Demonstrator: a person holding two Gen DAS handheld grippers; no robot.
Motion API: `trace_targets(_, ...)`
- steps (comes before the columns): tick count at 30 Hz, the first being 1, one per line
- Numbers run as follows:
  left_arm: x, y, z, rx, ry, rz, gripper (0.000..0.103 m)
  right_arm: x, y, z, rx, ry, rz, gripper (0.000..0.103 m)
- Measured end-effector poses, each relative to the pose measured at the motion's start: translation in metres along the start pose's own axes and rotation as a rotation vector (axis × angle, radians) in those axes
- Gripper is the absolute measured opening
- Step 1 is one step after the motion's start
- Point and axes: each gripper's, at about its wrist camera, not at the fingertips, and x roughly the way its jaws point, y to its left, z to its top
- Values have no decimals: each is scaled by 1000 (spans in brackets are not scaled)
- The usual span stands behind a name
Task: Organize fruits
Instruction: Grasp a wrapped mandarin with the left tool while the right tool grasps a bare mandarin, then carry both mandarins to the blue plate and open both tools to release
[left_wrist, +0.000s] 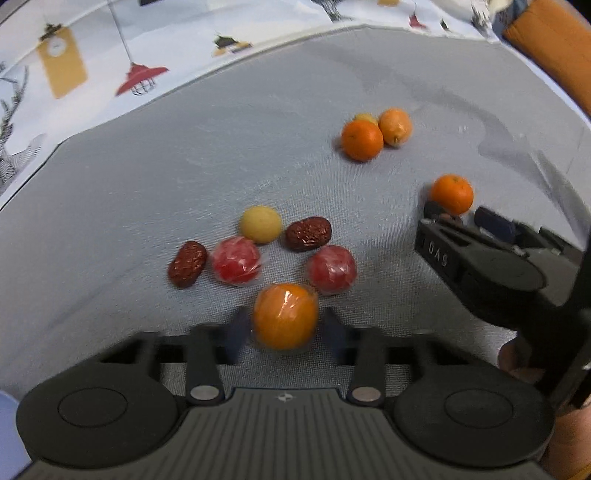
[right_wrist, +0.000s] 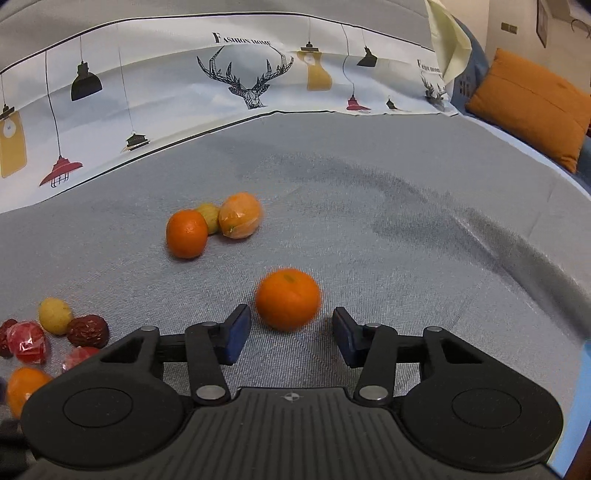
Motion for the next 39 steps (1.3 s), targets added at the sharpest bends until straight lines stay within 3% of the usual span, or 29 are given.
trace_targets(3, -5, 1, -3, 9, -21, -4, 40, 2, 2, 2, -34, -26, 15, 38)
trace_targets(6, -18, 4, -10, 3, -37, 0, 40, -2, 2, 4, -35, -41, 8, 36)
trace_targets(10, -67, 16, -24, -54, -72, -3, 40, -32, -10, 13, 3, -190, -64, 36)
trace_targets(12, -96, 24, -33, -88, -84, 13, 40, -55, -20, 20, 44, -221, -66, 36)
trace_targets(15, -149, 38, -56, -136, -113, 28, 40, -111, -35, 28, 81, -245, 15, 36)
trace_targets(21, -231, 65, -118, -204, -166, 107, 40, -238, -55, -1, -24, -232, 304, 36)
trace_targets(27, -287, 90, -176, -321, -179, 126, 40, -323, -39, -35, -118, -174, 425, 36)
trace_targets(29, -304, 93, -193, -348, -194, 125, 40, -346, -29, -42, -148, -210, 450, 36)
trace_targets(33, -332, 92, -224, -363, -225, 119, 40, -376, -18, -46, -168, -292, 470, 36)
trace_targets(39, -356, 96, -261, -391, -268, 110, 40, -404, -2, -61, -208, -268, 532, 36)
